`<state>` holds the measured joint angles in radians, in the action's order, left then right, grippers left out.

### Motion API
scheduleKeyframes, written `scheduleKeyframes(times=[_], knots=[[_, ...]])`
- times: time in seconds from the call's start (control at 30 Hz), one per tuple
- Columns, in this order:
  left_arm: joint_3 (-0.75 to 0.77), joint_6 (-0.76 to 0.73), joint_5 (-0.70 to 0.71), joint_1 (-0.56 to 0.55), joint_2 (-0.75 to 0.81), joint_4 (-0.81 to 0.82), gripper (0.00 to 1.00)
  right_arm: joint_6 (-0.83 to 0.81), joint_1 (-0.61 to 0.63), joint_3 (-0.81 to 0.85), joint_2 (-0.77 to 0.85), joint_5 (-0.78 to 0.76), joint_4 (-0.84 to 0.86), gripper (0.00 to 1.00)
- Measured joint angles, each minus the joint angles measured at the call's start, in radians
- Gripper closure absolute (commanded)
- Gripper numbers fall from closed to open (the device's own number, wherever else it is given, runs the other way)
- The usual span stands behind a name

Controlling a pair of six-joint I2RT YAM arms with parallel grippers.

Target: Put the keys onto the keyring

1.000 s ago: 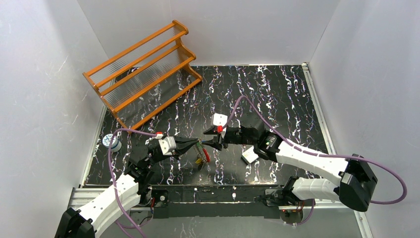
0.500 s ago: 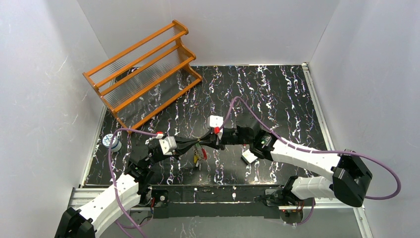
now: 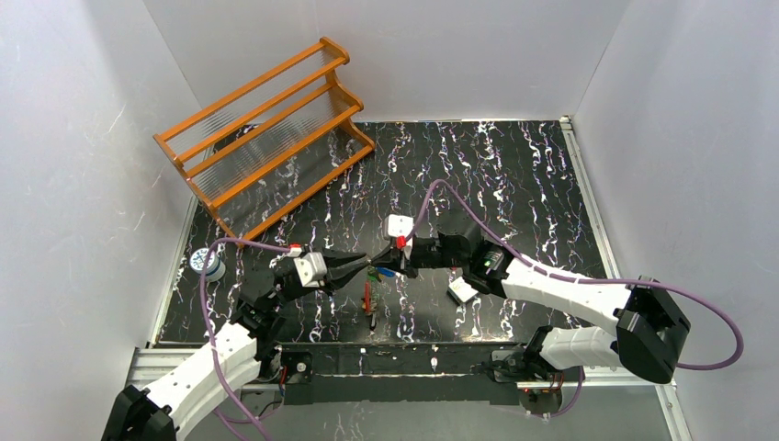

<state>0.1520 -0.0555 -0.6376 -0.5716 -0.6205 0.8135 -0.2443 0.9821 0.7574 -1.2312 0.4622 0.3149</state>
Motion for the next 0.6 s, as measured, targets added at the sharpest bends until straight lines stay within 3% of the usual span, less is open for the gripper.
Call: scheduleKeyframes(times=[0.1,0.27,0.6], knots=[[0.007,-0.008,0.008,0.0,0.021,-0.008,0.63,-0.021,0.0,0.006,0.0,-0.016,-0.051,0.99],[0.085,-0.052,0.033,0.0,0.041,-0.121,0.6,-0.073,0.0,0.062,-0.006,-0.043,-0.173,0.99],[0.431,-0.424,0.039,0.0,-0.058,-0.764,0.59,-0.137,0.0,0.182,-0.073,-0.046,-0.353,0.99]])
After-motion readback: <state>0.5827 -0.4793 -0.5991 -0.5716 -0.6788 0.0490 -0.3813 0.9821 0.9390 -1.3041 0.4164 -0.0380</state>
